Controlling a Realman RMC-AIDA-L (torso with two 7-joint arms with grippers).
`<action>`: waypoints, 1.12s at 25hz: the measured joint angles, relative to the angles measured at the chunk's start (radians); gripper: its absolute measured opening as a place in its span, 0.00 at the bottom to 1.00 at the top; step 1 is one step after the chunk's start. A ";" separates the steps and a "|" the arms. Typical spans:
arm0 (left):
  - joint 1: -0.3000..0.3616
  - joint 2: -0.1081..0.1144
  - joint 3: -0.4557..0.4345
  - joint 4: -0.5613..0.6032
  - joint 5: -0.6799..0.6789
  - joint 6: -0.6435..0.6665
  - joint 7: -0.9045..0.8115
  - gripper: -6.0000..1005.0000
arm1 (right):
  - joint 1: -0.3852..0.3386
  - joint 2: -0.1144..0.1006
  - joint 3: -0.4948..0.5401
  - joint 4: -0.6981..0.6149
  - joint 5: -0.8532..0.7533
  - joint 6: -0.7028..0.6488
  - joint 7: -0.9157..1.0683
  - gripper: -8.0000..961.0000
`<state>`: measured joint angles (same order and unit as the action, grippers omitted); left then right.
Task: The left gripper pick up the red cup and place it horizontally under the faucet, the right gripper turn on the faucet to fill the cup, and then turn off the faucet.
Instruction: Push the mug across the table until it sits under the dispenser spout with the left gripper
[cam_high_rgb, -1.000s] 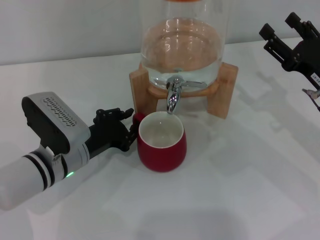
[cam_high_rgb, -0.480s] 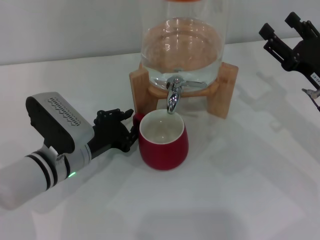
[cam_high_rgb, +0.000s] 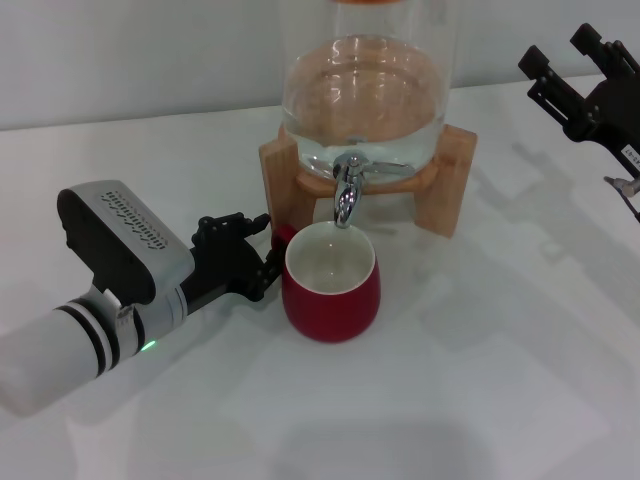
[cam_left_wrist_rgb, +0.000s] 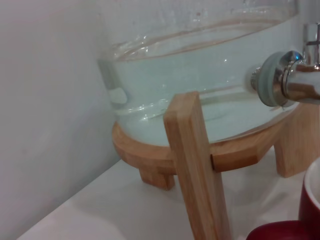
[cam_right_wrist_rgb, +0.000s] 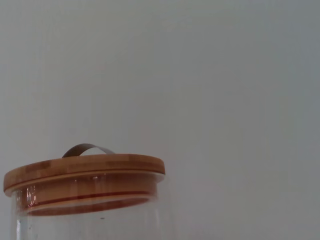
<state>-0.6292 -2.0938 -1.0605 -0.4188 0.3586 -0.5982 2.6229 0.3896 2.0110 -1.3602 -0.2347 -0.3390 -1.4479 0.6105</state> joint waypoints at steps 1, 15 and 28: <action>0.000 0.000 0.001 -0.001 0.000 0.000 0.000 0.41 | 0.000 0.000 0.000 0.000 0.000 0.000 0.000 0.87; 0.041 0.002 0.015 -0.079 0.002 0.029 0.024 0.42 | -0.005 -0.001 0.000 0.001 0.000 0.000 0.000 0.87; 0.058 0.000 0.025 -0.082 0.003 0.045 0.025 0.42 | -0.008 -0.001 0.001 0.000 0.000 0.000 0.000 0.87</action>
<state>-0.5715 -2.0943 -1.0355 -0.5011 0.3617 -0.5528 2.6476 0.3812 2.0095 -1.3588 -0.2348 -0.3390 -1.4479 0.6110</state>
